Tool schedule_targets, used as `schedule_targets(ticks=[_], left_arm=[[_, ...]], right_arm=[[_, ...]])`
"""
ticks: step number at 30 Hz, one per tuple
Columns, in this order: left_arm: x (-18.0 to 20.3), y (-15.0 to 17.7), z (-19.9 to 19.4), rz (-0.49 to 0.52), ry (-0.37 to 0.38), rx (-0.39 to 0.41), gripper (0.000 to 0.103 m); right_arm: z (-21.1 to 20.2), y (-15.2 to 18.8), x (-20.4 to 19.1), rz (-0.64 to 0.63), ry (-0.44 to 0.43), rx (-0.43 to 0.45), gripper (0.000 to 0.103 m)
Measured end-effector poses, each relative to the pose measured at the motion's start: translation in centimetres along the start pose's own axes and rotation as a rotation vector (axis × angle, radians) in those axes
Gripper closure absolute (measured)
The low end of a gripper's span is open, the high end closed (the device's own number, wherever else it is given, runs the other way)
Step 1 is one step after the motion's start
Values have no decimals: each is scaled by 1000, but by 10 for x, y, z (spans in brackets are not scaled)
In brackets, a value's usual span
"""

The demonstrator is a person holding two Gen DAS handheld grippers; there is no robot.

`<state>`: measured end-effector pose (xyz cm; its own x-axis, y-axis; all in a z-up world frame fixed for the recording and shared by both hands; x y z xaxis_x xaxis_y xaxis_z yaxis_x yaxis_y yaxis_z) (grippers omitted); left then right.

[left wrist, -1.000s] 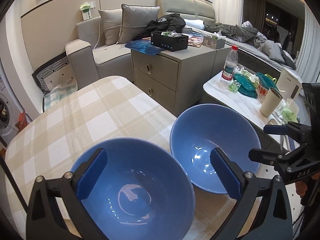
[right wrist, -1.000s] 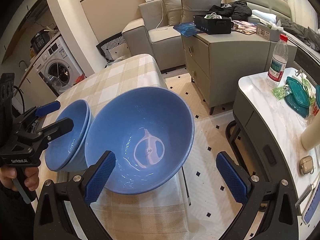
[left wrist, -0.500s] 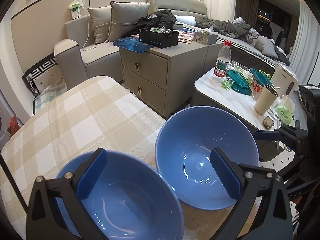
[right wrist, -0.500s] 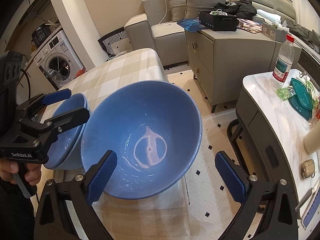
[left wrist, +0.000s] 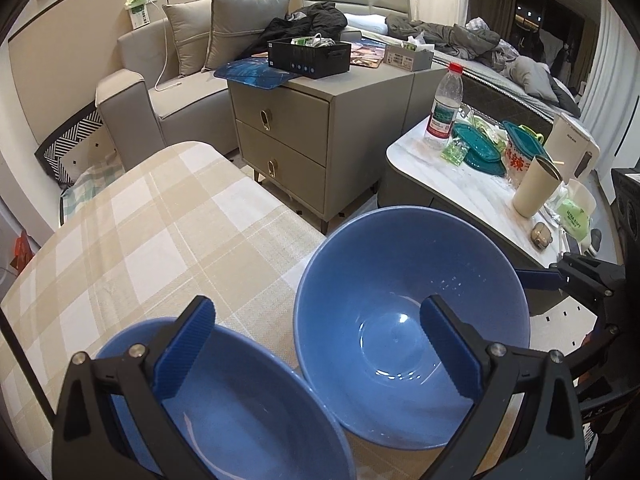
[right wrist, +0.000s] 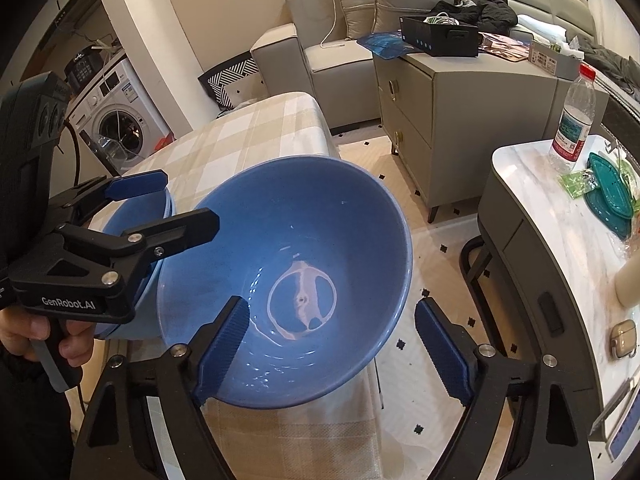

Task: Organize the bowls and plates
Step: 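Move the left gripper to another blue bowl rim while the right gripper approaches it, then close the left gripper on the blue bowl rim while the right gripper closes on it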

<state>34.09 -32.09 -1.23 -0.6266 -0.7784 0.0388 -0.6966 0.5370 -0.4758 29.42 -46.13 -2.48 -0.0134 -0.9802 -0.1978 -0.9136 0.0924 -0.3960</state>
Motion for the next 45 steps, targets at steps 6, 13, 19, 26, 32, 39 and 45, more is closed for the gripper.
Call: schedule_targets(ticks=[6,13,19,26,32,39,45], left_arm=[[3,-2,4,17,-9,-28,1],[5,-5,11,28,1,-57,2],[8,-6,17,38,-4,-84,3],[8,-7,27,38,-4,-127,21],[7,-5,29,24,4,-142,48],[5,-3,27,17,10,-138,57],[4,-2,25,15,15,-133,61]], right_arm=[[0,-1,0,-5,-6,5,17],[1,-1,-1,-8,-10,6,18],[2,-2,-2,-12,-12,2,20],[3,1,1,-3,-9,0,23],[2,2,4,2,-4,-2,28],[0,2,1,-9,-8,-4,35],[-1,2,0,-13,0,-7,39]])
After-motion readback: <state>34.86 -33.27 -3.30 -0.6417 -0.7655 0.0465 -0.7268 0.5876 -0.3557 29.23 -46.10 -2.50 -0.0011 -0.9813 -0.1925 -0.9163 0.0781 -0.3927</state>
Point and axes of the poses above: each gripper's, at about its wrist camera, not at the fingertips, and z roughly the way its jaws point, x to its right, y to its underside, the point moved 6 cm from there along z, roughly the way its jaws point, and after that the axes turned 10 degrees about -x, right-handed, at the moved point
